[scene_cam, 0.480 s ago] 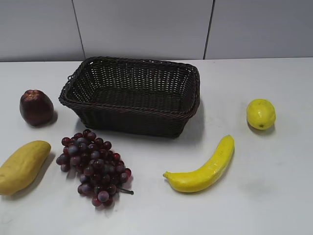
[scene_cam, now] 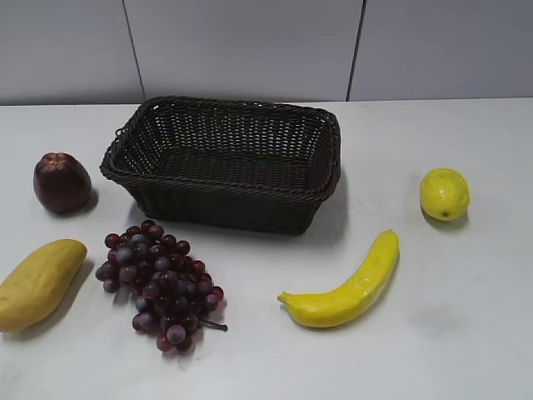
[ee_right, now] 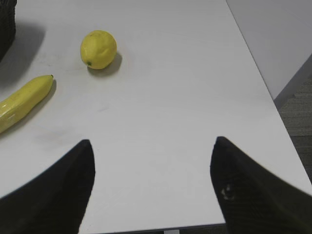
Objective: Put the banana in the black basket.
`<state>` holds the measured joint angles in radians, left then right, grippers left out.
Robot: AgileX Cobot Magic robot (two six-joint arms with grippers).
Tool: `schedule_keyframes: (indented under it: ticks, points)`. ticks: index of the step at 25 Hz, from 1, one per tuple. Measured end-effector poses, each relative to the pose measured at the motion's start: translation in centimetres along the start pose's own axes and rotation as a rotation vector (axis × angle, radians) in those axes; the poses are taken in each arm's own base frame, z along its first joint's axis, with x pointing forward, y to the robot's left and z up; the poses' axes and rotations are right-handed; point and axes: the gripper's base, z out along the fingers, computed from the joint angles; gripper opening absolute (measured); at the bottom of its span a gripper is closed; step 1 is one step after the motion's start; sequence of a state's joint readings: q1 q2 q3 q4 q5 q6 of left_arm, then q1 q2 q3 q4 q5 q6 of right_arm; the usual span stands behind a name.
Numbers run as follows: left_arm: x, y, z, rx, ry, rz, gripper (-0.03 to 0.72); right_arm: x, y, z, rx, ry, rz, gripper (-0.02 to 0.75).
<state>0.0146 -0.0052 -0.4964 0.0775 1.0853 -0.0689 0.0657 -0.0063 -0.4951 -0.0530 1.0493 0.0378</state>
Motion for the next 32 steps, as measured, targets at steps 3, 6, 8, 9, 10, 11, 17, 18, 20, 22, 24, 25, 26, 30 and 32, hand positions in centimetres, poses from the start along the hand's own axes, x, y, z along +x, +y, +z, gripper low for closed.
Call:
schedule_keyframes:
  ticks: [3,6,8,9,10,11,17,18,20,22,24,25,26,30,32]
  points:
    - [0.0,0.0,0.0,0.0,0.0,0.0,0.559,0.0,0.0,0.0,0.001,0.0,0.0,0.59]
    - [0.0,0.0,0.0,0.0,0.0,0.0,0.559,0.0,0.0,0.0,0.001,0.0,0.0,0.59]
    - [0.0,0.0,0.0,0.0,0.0,0.0,0.559,0.0,0.0,0.0,0.001,0.0,0.0,0.59]
    - [0.0,0.0,0.0,0.0,0.0,0.0,0.559,0.0,0.0,0.0,0.001,0.0,0.0,0.59]
    - [0.0,0.0,0.0,0.0,0.0,0.0,0.559,0.0,0.0,0.0,0.001,0.0,0.0,0.589]
    - [0.0,0.0,0.0,0.0,0.0,0.0,0.559,0.0,0.0,0.0,0.001,0.001,0.0,0.589]
    - [0.0,0.0,0.0,0.0,0.0,0.0,0.559,-0.8,0.0,-0.4,-0.001,-0.068,0.001,0.589]
    - [0.0,0.0,0.0,0.0,0.0,0.0,0.559,-1.4,0.0,-0.6,-0.002,-0.099,0.001,0.589]
    - [0.0,0.0,0.0,0.0,0.0,0.0,0.559,-2.6,0.1,-0.5,-0.006,-0.172,0.0,0.589]
    - [0.0,0.0,0.0,0.0,0.0,0.0,0.559,-3.8,0.1,0.0,-0.009,-0.215,-0.001,0.589]
    - [0.0,0.0,0.0,0.0,0.0,0.0,0.559,-4.9,0.2,0.9,-0.012,-0.241,-0.004,0.589]
    - [0.0,0.0,0.0,0.0,0.0,0.0,0.559,-5.4,0.2,1.4,-0.013,-0.24,-0.005,0.589]
    - [0.0,0.0,0.0,0.0,0.0,0.0,0.559,-5.9,0.3,1.9,-0.014,-0.248,-0.006,0.589]
    - [0.0,0.0,0.0,0.0,0.0,0.0,0.559,-7.5,0.5,4.3,-0.019,-0.239,-0.011,0.589]
    - [0.0,0.0,0.0,0.0,0.0,0.0,0.559,-8.1,0.6,5.8,-0.021,-0.206,-0.012,0.589]
